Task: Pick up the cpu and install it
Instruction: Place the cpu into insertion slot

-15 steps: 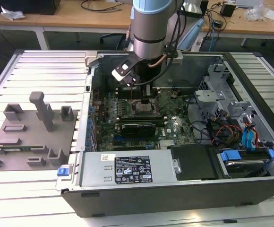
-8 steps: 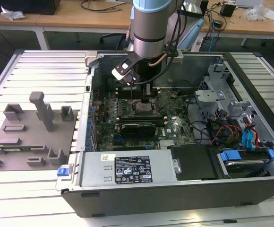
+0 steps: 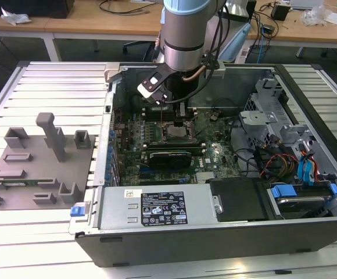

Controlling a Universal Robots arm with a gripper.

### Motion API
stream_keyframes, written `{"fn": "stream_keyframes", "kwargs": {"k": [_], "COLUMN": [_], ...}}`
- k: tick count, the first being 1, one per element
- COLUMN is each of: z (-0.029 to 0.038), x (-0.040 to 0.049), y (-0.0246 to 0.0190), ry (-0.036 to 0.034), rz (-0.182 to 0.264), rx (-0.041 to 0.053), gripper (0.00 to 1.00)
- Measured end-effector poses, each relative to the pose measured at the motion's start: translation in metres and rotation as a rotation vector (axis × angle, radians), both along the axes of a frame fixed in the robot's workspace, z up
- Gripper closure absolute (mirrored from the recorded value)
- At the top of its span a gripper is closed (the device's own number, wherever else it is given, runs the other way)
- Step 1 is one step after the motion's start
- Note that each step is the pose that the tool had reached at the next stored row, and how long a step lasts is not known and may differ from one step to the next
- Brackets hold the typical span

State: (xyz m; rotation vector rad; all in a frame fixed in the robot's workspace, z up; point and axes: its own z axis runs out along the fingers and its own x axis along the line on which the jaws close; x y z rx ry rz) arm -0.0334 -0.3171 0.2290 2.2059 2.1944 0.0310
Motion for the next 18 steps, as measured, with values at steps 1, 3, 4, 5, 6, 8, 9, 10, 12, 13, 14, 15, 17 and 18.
{"fn": "stream_keyframes", "kwargs": {"k": [1, 3, 4, 5, 6, 8, 9, 10, 12, 13, 14, 15, 17, 18], "z": [0.0, 0.0, 0.0, 0.0001, 0.0005, 0.0006, 0.0006, 0.0011, 0.0034, 0.0047, 0.0068, 0.0077, 0.0098, 0.0099], "x": [0.0, 0.0, 0.0, 0.0001, 0.0, 0.0, 0.0, 0.0, 0.0, 0.0, 0.0, 0.0, 0.0, 0.0], "y": [0.0, 0.0, 0.0001, 0.0001, 0.0001, 0.0001, 0.0001, 0.0001, 0.0001, 0.0001, 0.0001, 0.0001, 0.0001, 0.0001], "ry": [0.0, 0.0, 0.0, -0.0001, 0.0, -0.0001, -0.0001, 0.0002, 0.0, 0.0, 0.0, -0.0001, -0.0001, -0.0001], "rz": [0.0, 0.0, 0.0, 0.0, 0.0, 0.0, 0.0, 0.0, 0.0, 0.0, 0.0, 0.0, 0.0, 0.0], "rx": [-0.0001, -0.0001, 0.0, 0.0, 0.0001, 0.0001, 0.0001, -0.0004, -0.0001, -0.0001, -0.0001, 0.0, 0.0005, 0.0007], "gripper": [0.89, 0.89, 0.89, 0.89, 0.89, 0.89, 0.89, 0.89, 0.89, 0.89, 0.89, 0.89, 0.89, 0.89]}}
